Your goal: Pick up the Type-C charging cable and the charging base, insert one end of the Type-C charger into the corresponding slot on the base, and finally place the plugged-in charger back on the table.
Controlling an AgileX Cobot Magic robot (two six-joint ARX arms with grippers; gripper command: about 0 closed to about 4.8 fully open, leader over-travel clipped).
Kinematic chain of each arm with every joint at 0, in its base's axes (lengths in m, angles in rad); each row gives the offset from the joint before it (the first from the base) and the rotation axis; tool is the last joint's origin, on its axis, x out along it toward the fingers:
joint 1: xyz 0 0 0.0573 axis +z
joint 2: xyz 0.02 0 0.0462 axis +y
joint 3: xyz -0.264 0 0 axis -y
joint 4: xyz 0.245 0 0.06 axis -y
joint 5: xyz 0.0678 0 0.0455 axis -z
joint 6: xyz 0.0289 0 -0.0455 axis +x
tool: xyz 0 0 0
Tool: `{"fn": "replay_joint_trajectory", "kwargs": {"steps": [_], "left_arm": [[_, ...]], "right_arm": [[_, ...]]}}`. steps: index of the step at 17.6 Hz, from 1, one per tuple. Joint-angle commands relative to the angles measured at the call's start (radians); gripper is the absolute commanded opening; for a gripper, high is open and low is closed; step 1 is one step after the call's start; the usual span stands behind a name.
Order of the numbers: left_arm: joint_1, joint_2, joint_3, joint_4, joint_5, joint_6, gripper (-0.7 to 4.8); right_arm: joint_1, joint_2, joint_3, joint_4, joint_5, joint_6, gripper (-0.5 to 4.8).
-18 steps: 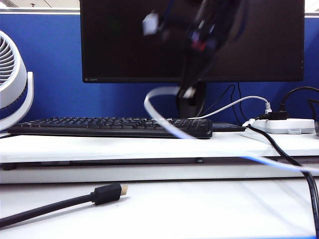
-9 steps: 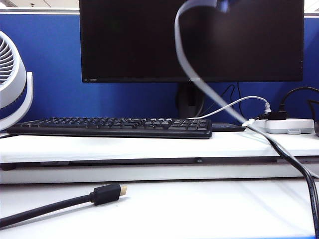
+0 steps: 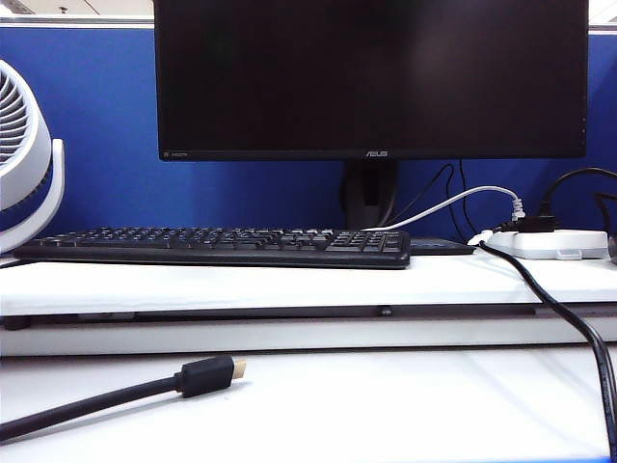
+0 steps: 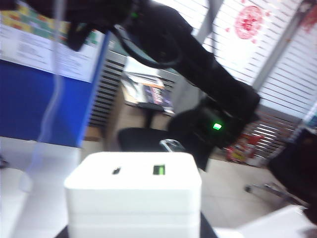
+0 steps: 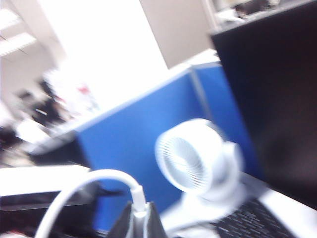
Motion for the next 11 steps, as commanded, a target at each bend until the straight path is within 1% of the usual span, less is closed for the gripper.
{"fn": "replay_joint_trajectory", "kwargs": {"steps": [1,3,5,9,11], "left_arm": [[-0.002,-0.006,0.003,0.064,-0.070,0.002,-0.05],[-0.002,-0.006,0.003,0.089,-0.121,0.002,-0.05],[-0.002,-0.006,0.003,0.114,-0.180,0.002,-0.05],[-0.003,-0.006,0.003,0.204,-0.195,0.002,-0.05],[-0.003,-0.006,0.003,0.289,-0.194,0.002,-0.05]], "right_arm": [[0.001,-0.005,0.003,0.114,-0.093,0.040,-0.06],[0.003,-0.005,0.003,0.171,-0.133,0.074,-0.06],[0.029,-0.005,0.003,0.218,-0.152,0.084,-0.06],[0.082,-0.005,0.003,0.277,-0.177,0.071,-0.06],[0.115,-0.005,0.003,0.300,-0.180,0.046,-0.06]]}}
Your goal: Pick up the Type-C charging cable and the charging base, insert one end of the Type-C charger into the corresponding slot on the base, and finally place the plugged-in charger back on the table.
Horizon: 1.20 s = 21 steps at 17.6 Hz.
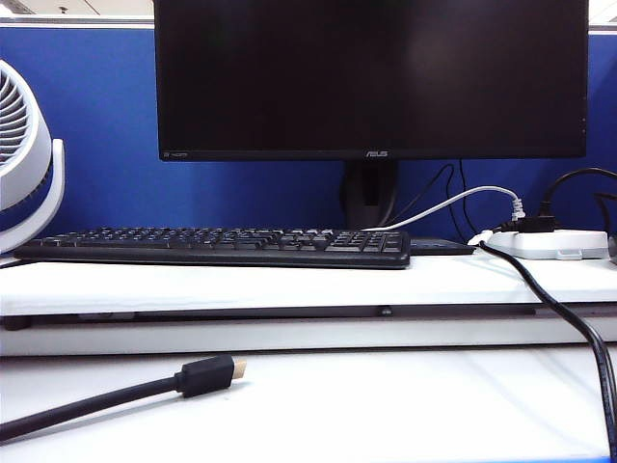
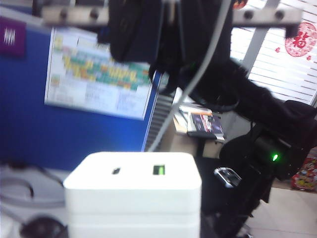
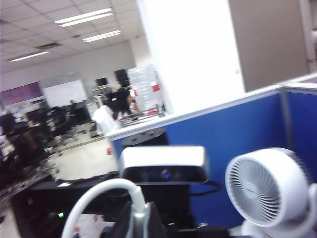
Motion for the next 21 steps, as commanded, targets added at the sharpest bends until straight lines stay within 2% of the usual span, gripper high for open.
{"fn": "replay_joint_trajectory", "kwargs": {"steps": [1,3,4,6,11,17,21], "left_arm": [[-0.003,-0.006,0.004,0.154,-0.001,0.001,-0.05],[-0.014,-0.006,0.004,0.185,-0.002,0.001,-0.05],[-0.071,-0.006,0.004,0.217,-0.037,0.001,-0.05],[-0.076,-0.006,0.004,0.234,-0.161,0.001,-0.05],[-0.076,-0.006,0.004,0.290,-0.163,-0.021,-0.05],[-0.076,-0.006,0.004,0.291,-0.159,-0.038,-0.05],[-0.076,-0.006,0.004,0.291,-0.159,-0.044,-0.05]], "right_arm": [[0.029,-0.005,0.003,0.069,-0.006,-0.026,-0.06],[0.029,-0.005,0.003,0.072,-0.005,-0.026,-0.06],[0.029,0.000,0.002,0.071,-0.002,-0.026,-0.06],[0.029,0.000,0.002,0.064,-0.002,-0.026,-0.07],[0.029,0.001,0.002,0.048,0.002,-0.026,-0.07],[0.029,0.005,0.002,0.030,0.021,-0.031,-0.07],[0.030,0.005,0.002,-0.025,0.033,-0.076,-0.06]]}}
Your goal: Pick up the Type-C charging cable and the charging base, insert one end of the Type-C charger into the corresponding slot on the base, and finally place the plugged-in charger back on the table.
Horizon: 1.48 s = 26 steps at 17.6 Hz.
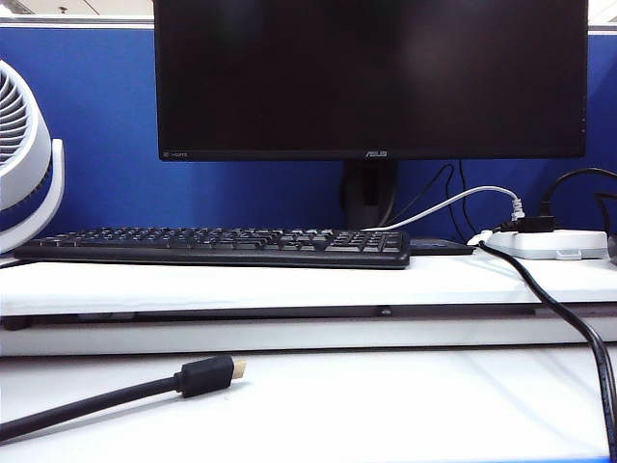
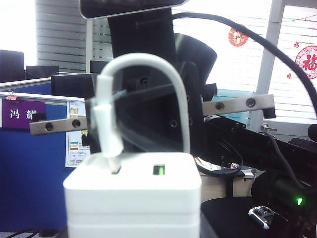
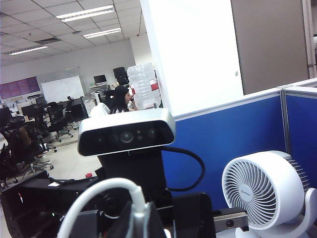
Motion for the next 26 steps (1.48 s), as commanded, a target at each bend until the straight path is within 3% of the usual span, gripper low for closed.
{"fn": "replay_joint_trajectory", "kwargs": {"steps": [1,6,9,12,13,19,26], "left_arm": [[-0.002,-0.007,0.005,0.032,-0.001,0.001,-0.05],[-0.002,-0.007,0.005,0.038,-0.010,-0.009,-0.05],[0.000,-0.007,0.005,0.099,-0.034,-0.048,-0.05],[0.000,-0.007,0.005,0.103,-0.034,-0.047,-0.05],[0.000,-0.007,0.005,0.105,-0.034,-0.048,-0.05],[0.000,-0.007,0.005,0.105,-0.034,-0.048,-0.05],[0.001,-0.007,0.005,0.107,-0.045,-0.048,-0.05]], "right_arm": [[0.001,-0.003,0.002,-0.001,0.003,-0.007,-0.07],[0.023,0.008,0.002,-0.003,0.002,-0.016,-0.07],[0.023,0.004,0.002,-0.081,-0.046,-0.187,-0.07],[0.023,-0.003,0.002,-0.129,-0.036,-0.214,-0.07],[0.023,-0.011,0.002,-0.150,-0.031,-0.274,-0.07],[-0.011,-0.037,0.003,-0.227,0.008,-0.229,-0.07],[-0.068,-0.056,0.003,-0.241,-0.020,-0.230,-0.07]]}}
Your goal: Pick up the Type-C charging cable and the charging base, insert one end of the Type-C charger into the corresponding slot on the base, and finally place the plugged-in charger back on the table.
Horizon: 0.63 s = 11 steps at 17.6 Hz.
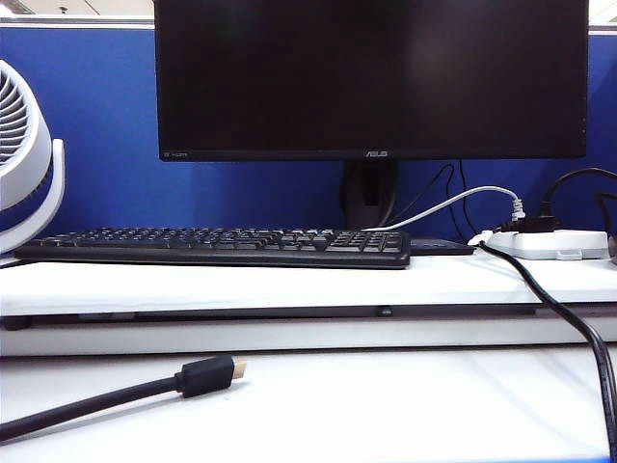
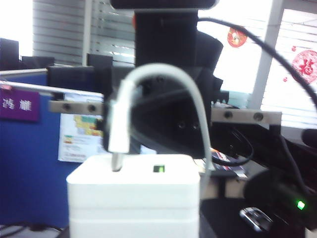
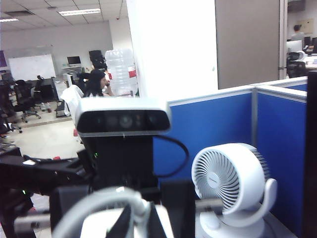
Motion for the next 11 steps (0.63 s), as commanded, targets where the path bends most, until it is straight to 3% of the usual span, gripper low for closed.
{"fn": "replay_joint_trajectory", "kwargs": {"steps": [1,3,6,11], "left_arm": [[0.002,-0.017,0.013,0.082,-0.027,0.001,-0.05],[0.002,-0.017,0.013,0.072,-0.022,0.001,-0.05],[0.002,-0.017,0.013,-0.056,0.083,0.002,-0.05],[0.002,-0.016,0.013,-0.154,0.147,0.009,-0.05]], "right_arm": [[-0.005,-0.002,-0.002,-0.046,-0.012,0.000,-0.07],[-0.005,-0.002,-0.002,-0.045,-0.008,-0.007,-0.07],[-0.005,-0.002,-0.002,-0.045,-0.027,-0.007,-0.07],[-0.003,-0.002,-0.002,-0.046,-0.049,-0.006,-0.07]]}}
